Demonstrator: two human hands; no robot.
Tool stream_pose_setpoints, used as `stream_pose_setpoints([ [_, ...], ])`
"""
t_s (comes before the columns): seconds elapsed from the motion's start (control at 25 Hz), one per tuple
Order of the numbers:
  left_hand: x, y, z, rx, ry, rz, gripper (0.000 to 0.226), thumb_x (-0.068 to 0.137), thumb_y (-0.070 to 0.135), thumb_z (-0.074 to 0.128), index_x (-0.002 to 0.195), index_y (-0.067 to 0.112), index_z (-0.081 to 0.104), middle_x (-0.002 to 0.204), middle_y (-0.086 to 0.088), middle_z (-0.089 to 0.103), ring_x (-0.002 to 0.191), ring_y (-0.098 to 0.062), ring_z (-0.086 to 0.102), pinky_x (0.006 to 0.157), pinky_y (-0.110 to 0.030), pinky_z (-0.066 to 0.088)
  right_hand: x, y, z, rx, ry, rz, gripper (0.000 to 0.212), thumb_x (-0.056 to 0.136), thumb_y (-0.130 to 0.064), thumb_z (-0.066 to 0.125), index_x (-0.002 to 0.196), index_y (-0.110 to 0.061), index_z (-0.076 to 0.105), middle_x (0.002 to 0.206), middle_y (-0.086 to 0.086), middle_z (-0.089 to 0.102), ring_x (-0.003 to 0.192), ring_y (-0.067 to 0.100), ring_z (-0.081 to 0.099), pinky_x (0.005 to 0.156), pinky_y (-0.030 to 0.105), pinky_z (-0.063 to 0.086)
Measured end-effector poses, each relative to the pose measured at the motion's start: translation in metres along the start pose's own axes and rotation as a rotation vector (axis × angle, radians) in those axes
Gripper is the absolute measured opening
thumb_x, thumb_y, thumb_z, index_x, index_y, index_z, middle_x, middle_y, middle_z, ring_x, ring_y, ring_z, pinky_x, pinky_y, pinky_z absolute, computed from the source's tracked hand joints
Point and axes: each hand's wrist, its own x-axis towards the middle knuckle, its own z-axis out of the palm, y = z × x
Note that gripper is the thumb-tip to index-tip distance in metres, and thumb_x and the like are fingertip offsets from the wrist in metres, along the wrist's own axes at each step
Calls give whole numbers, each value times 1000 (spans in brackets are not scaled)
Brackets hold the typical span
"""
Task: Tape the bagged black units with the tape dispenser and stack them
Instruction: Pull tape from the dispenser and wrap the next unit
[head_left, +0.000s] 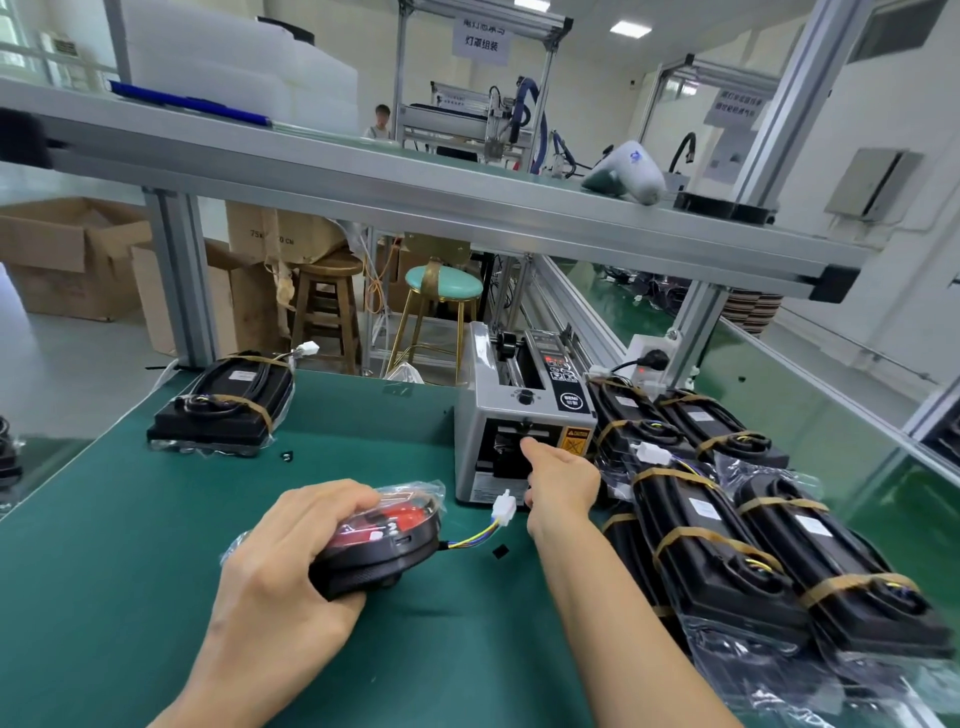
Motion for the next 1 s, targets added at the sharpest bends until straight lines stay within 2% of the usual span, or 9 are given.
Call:
stream_pose_setpoints([
  [0.12,-1,0,1,-5,14,-28,57,48,-13,76,102,7,70,105,6,64,100,-10,58,92,-17,42,-12,-12,2,60,30,38,26,81,-9,73,62,-16,57,58,-1,45,51,14,36,51,24,31],
  [0.16,-1,0,2,-10,22,-53,62,46,-18,77,102,8,69,104,6,64,99,-11,58,92,-17,42,-23,-18,-2,82,-11,43,25,82,-9,71,63,-16,57,58,-2,45,50,13,38,49,22,32],
  [0.24,-1,4,2,-26,68,-120,64,46,-19,78,103,10,69,104,8,64,99,-13,60,90,-18,43,-58,-26,-11,138,-230,-47,18,85,-11,69,67,-15,66,60,-5,55,49,6,51,47,15,40],
  [0.32,1,7,4,-43,133,-181,63,49,-18,78,103,13,69,103,8,64,99,-16,61,88,-22,45,-100,-24,-20,126,-556,-166,9,81,-20,72,72,-19,75,87,-15,71,75,-6,64,67,9,46],
  [0.4,1,8,8,-48,198,-227,62,51,-17,77,103,15,68,102,11,63,97,-18,61,87,-24,45,-136,-16,-25,66,-760,-173,6,74,-30,75,73,-24,76,120,-24,62,106,-13,57,88,14,38],
  [0.44,1,9,9,-53,229,-243,62,52,-17,77,103,16,67,102,11,63,96,-18,61,86,-24,45,-144,-10,-26,56,-781,-174,8,75,-30,77,71,-23,76,125,-26,58,111,-16,52,91,15,34],
  [0.56,-2,12,13,-49,278,-256,62,53,-17,78,105,16,67,103,8,63,97,-18,61,87,-27,47,-147,1,-24,59,-748,-163,15,82,-19,71,67,-18,75,126,-23,56,110,-19,50,89,14,31],
  [0.8,-5,13,18,2,286,-207,54,56,-17,77,104,8,68,102,0,64,96,-25,62,83,-45,51,-148,-2,-24,51,-740,-170,16,82,-15,70,67,-17,76,121,-16,61,107,-9,57,88,15,34],
  [1.0,-6,14,18,12,260,-203,52,57,-15,78,104,6,68,104,-2,65,98,-26,61,84,-46,51,-147,-5,-25,-3,-743,-195,18,81,-12,71,64,-18,74,116,-14,62,105,-4,59,88,15,36],
])
